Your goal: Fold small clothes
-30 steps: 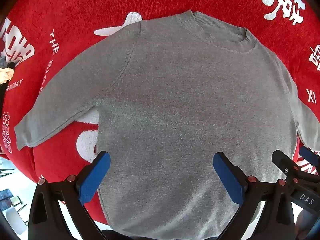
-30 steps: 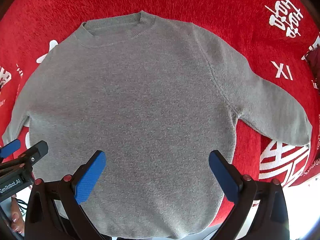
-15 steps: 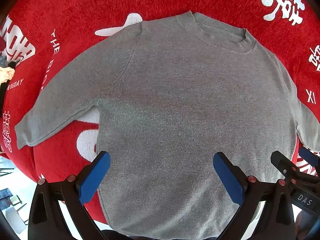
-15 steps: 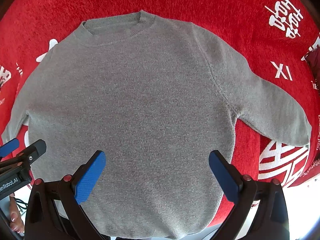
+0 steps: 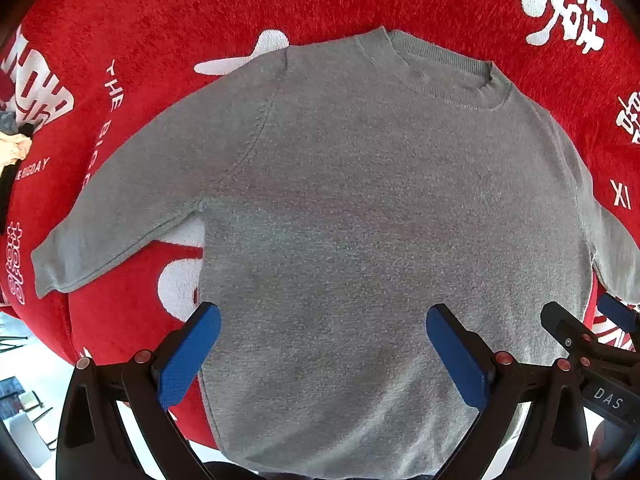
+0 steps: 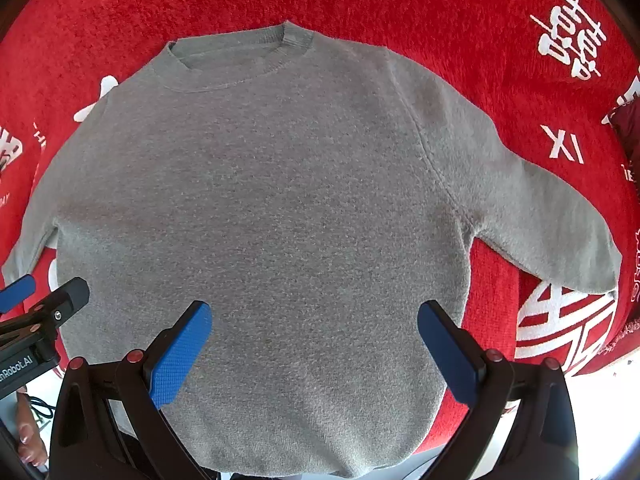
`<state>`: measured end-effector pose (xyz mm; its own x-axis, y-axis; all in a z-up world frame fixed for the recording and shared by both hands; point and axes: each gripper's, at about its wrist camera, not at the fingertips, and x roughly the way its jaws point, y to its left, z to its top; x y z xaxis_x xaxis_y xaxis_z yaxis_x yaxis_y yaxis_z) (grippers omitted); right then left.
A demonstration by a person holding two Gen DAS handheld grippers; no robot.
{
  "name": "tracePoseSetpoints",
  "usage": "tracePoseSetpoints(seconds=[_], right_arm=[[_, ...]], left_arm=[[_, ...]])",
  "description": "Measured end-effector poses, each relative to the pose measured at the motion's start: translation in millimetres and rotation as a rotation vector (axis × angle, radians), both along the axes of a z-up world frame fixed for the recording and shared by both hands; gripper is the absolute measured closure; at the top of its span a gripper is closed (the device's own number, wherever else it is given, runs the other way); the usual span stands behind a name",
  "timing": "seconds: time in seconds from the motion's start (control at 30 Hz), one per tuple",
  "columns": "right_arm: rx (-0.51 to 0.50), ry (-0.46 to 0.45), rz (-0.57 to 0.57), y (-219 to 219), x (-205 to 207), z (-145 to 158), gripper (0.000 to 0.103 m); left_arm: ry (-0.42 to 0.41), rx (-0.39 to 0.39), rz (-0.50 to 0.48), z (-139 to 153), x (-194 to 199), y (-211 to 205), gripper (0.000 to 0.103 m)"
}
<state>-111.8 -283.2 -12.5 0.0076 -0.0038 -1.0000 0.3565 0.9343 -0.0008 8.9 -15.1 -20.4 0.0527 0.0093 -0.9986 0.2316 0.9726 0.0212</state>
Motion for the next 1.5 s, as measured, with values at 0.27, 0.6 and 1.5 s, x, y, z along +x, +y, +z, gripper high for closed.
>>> tracePoseSetpoints(seconds=[0.27, 0.6, 1.5], right_arm=[[-0.015, -0.006, 0.003, 4, 2, 2, 0.0], [0.01, 0.003, 0.006, 7, 3, 4, 0.0], [0.033, -0.01, 0.045, 35, 16, 14, 0.0]], left_arm=[[-0.001, -0.004, -0.001, 1, 0, 1, 0.0], [-0.003, -0.008, -0.003, 1, 1, 4, 0.0], [0.024, -0.313, 0.173, -1, 7, 50, 0.0]])
